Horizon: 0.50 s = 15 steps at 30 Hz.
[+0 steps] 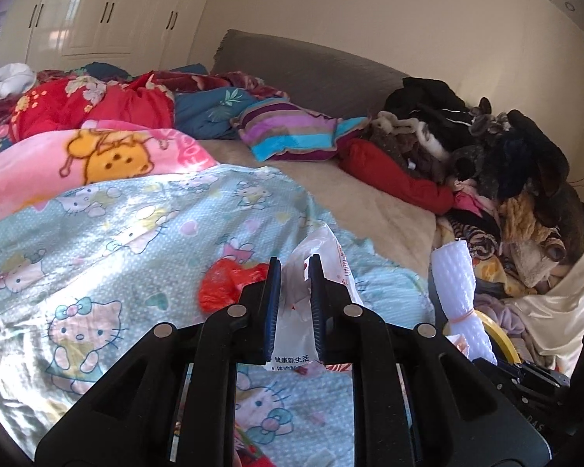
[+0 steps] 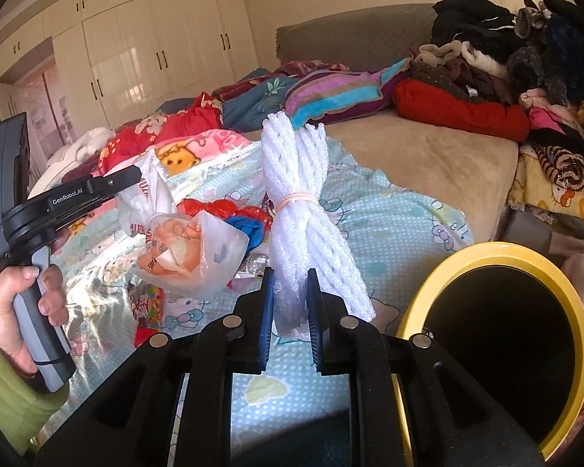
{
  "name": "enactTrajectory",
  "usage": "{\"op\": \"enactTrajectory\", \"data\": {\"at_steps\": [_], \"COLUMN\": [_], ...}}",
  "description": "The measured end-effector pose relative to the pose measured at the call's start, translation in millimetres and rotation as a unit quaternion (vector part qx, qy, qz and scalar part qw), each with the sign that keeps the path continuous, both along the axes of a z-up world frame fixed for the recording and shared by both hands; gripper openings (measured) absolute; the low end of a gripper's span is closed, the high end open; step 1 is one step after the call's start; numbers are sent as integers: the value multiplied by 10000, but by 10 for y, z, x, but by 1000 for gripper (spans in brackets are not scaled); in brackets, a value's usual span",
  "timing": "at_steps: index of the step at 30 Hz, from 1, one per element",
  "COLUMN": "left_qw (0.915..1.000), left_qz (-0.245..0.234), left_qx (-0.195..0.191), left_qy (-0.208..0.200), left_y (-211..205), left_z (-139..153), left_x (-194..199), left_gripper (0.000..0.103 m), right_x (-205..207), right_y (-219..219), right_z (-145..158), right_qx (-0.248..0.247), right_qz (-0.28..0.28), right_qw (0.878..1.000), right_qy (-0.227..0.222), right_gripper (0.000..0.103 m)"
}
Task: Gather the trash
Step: 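Carry the mesh bundle and plastic bag over the yellow-rimmed bin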
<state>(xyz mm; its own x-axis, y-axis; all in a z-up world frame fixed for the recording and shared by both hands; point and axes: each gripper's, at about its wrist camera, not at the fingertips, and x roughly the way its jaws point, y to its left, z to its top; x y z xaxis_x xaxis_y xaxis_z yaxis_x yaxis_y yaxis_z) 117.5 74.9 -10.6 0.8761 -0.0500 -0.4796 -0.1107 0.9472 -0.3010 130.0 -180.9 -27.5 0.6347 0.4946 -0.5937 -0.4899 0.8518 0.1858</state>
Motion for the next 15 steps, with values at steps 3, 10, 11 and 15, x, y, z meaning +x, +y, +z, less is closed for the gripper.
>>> {"op": "enactTrajectory", "data": {"at_steps": [3,10,11,15], "left_qw": [9999,9994,9993,9988], "left_qz": [-72,-218,-238,-335], "left_qx": [37,52,65,124], "left_qy": [-81,-249,-264,-321], "left_y": [-71,-212,-234,-347], "left_z": [71,208,223,275], "left_x": [-23,-73,-79,-103], "left_gripper": [10,10,10,10], "right_x": [-36,-109,-121,-152], "right_y": [-58,-208,-234,-335], "right_z": [50,153,171,221], "right_qx": [36,118,126,178], "right_qz": [-43,-122,-142,-220], "right_qw": [10000,9998,9997,9995], "right_qy": [-36,-115,-130,-158], "right_gripper": [16,16,16,16]}}
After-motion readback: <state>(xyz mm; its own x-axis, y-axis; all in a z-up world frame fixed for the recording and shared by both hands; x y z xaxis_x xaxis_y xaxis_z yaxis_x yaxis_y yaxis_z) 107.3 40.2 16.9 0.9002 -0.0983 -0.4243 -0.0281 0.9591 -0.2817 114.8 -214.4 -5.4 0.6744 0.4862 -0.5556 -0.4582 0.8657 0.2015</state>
